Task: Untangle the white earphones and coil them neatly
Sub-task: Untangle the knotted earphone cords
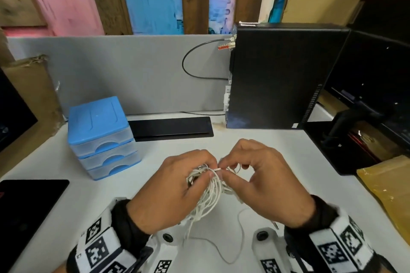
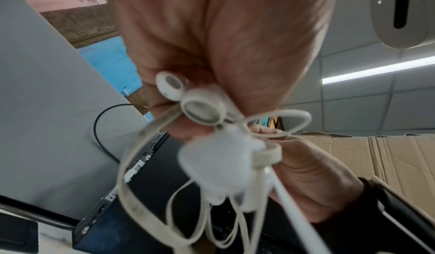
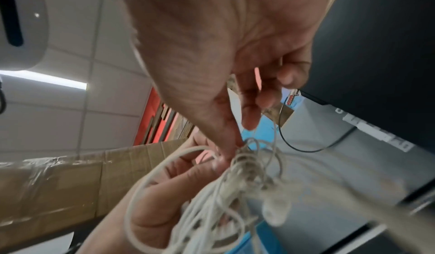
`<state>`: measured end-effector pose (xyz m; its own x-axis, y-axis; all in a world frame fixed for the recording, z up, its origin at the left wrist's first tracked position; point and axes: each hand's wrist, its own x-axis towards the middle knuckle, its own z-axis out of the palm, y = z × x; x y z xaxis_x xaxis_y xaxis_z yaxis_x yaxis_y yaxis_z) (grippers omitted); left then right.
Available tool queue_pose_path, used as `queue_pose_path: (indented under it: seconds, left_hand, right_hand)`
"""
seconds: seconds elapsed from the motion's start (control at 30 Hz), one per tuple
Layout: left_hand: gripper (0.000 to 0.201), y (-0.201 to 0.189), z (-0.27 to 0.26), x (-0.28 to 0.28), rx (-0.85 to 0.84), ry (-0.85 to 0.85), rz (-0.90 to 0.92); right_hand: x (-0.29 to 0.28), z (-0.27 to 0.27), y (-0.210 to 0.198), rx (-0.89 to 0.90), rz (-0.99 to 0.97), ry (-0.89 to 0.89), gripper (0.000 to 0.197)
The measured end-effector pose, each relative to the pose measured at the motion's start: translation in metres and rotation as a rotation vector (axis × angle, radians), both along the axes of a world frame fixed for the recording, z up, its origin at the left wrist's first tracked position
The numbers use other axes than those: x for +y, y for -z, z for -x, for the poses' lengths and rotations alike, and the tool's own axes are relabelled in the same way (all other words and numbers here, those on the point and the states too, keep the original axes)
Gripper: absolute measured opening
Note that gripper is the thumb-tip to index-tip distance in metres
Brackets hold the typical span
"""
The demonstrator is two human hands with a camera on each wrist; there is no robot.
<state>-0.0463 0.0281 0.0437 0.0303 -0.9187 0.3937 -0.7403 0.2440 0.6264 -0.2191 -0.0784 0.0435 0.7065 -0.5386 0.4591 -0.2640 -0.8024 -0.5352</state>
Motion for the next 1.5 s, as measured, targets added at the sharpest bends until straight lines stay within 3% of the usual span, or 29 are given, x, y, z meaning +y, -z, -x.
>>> queue_pose_path:
  seconds: [0.2, 0.27, 0.37, 0.43, 0.57, 0.73, 0.87, 1.0, 1.07, 1.17, 1.27, 1.33, 1.4, 1.5]
  left_hand:
    - [0.013, 0.001, 0.005, 0.001, -0.004, 0.011, -0.155]
    - [0.013, 0.000, 0.005, 0.002, 0.047, 0.014, -0.206]
    - [0.011, -0.005, 0.000, 0.001, 0.130, -0.011, -0.233]
    - [0.012, -0.008, -0.002, 0.002, 0.218, -0.016, -0.233]
    - [0.007, -0.009, 0.002, 0.002, 0.336, -0.029, -0.236]
    - [0.010, -0.011, -0.002, 0.001, 0.261, -0.102, -0.231]
    - [0.010, -0.012, -0.002, 0.003, 0.325, -0.078, -0.205]
    - [0.004, -0.013, -0.001, 0.002, 0.447, -0.022, -0.194]
    - [0.010, -0.012, -0.002, 0.001, 0.454, 0.001, -0.224]
    - [0.017, -0.010, -0.006, -0.001, 0.460, -0.013, -0.282]
    - [0.004, -0.009, -0.008, -0.003, 0.530, -0.036, -0.317]
    - [0.004, -0.006, -0.007, -0.002, 0.507, -0.047, -0.333]
    - [0.004, -0.003, -0.005, -0.002, 0.449, -0.063, -0.340]
    - [0.006, -0.001, -0.004, -0.002, 0.368, -0.054, -0.348]
  right_hand:
    - [0.006, 0.002, -0.006, 0.159, 0.201, -0.041, 0.006]
    - [0.006, -0.001, -0.001, 0.099, 0.093, -0.071, 0.010]
    - [0.000, -0.006, 0.003, -0.119, -0.268, -0.083, 0.012]
    - [0.001, -0.008, 0.003, -0.198, -0.368, -0.057, 0.013]
    - [0.005, -0.008, 0.001, -0.304, -0.411, -0.049, 0.013]
    - [0.007, -0.006, -0.005, -0.439, -0.577, -0.118, 0.012]
    - [0.013, -0.007, -0.010, -0.535, -0.584, -0.197, 0.010]
    - [0.008, -0.003, -0.013, -0.555, -0.632, -0.338, 0.005]
    - [0.009, -0.003, -0.011, -0.532, -0.675, -0.376, 0.005]
    - [0.013, -0.007, -0.002, -0.444, -0.556, -0.324, 0.005]
    - [0.009, -0.008, 0.003, -0.356, -0.155, -0.117, 0.008]
    - [0.005, -0.005, 0.000, -0.350, 0.010, -0.001, 0.008]
    - [0.003, -0.001, -0.004, -0.372, 0.010, 0.030, 0.007]
    - [0.001, 0.003, -0.009, -0.354, -0.206, -0.039, 0.006]
